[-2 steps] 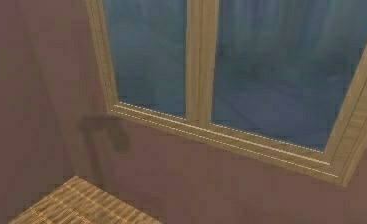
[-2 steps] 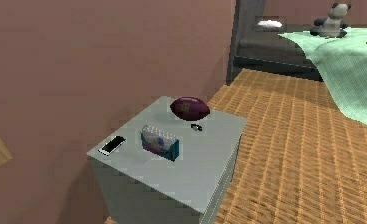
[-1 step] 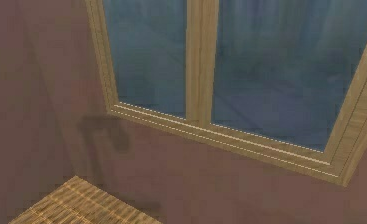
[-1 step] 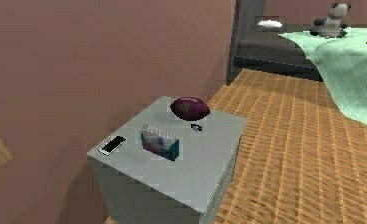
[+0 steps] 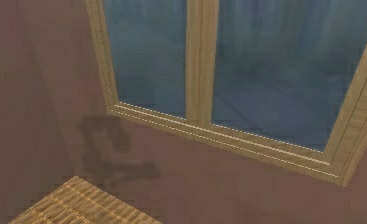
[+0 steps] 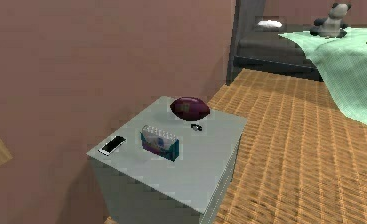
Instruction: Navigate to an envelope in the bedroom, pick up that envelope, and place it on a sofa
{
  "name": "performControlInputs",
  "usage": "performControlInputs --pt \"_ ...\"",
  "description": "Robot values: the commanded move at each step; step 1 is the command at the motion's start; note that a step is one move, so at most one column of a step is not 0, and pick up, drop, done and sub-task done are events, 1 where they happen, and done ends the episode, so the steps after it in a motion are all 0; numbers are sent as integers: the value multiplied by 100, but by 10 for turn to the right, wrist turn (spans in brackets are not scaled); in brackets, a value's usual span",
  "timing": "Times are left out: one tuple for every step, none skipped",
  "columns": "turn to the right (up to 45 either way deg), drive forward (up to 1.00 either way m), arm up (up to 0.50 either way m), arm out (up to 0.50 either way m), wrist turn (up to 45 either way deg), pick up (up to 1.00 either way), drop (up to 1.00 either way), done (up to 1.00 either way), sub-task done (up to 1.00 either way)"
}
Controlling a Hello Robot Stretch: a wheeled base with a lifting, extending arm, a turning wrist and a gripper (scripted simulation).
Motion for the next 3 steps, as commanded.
performControlInputs --pt "0 0 0 44 0 0 0 0 0" --pt "0 0 0 0 450 0 0 0 0" --pt "0 0 0 0 450 0 0 0 0"
